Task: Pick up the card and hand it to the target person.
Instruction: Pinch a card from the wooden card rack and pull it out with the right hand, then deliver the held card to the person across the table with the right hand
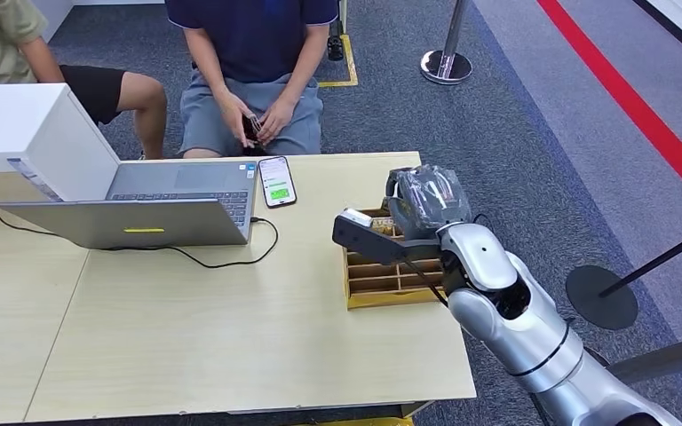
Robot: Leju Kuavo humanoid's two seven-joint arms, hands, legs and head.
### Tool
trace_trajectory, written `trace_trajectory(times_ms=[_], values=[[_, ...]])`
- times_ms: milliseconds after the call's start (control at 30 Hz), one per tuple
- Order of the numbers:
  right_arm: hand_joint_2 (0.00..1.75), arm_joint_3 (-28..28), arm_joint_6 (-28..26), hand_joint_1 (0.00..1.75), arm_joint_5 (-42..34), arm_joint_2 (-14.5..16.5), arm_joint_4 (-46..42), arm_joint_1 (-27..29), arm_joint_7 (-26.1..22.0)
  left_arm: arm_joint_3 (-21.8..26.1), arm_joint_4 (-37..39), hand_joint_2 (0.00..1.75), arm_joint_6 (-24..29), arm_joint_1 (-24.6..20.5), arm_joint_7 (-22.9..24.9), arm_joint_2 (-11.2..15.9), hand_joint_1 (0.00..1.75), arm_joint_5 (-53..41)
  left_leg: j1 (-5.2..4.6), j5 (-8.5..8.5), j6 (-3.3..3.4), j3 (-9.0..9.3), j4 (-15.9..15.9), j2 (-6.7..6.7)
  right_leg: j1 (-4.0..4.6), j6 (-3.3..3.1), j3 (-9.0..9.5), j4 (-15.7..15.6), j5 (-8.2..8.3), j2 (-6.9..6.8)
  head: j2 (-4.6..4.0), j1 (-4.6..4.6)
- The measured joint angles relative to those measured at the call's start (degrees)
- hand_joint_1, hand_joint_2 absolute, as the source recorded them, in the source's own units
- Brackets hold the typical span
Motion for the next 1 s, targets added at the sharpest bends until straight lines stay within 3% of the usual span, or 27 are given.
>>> trace_trajectory(times_ms=[167, 333, 667, 1000], values=[[1.75, -0.77, -1.04, 1.75, 0.13, -1.22, -6.66, -1.14, 0.10, 0.00, 0.00, 1.75, -0.05, 0.00, -0.01, 0.00, 0.00, 0.00, 0.01, 0.00, 0.00, 0.00, 0.00, 0.00, 0.01, 0.00, 0.00, 0.00, 0.00, 0.01, 0.00, 0.00], [1.75, -1.08, -6.34, 1.75, -0.83, -1.32, -9.35, -1.20, -3.42, 0.00, 0.00, 1.75, -0.42, -0.03, -0.03, 0.00, 0.00, -0.36, 0.01, 0.00, 0.00, 0.00, 0.00, 0.00, 0.01, 0.00, 0.00, 0.00, 0.00, 0.02, 0.00, 0.01], [1.75, -1.20, -18.07, 1.75, 0.64, 0.51, -7.52, -0.13, -11.14, -0.09, 0.00, 1.75, -1.25, -0.09, -0.40, 0.02, 0.00, -2.04, 0.01, 0.00, 0.00, -0.02, -0.01, -0.01, 0.01, 0.00, 0.00, 0.00, 0.00, 0.01, 0.00, 0.01], [1.75, -2.64, -19.69, 1.75, 1.50, 3.01, -3.76, 0.54, -11.96, -0.11, 0.00, 1.75, -1.31, -0.10, -0.60, 0.02, 0.00, -2.25, 0.01, 0.00, 0.00, -0.02, -0.01, -0.01, 0.01, 0.00, 0.00, 0.00, 0.00, 0.02, 0.00, 0.00]])
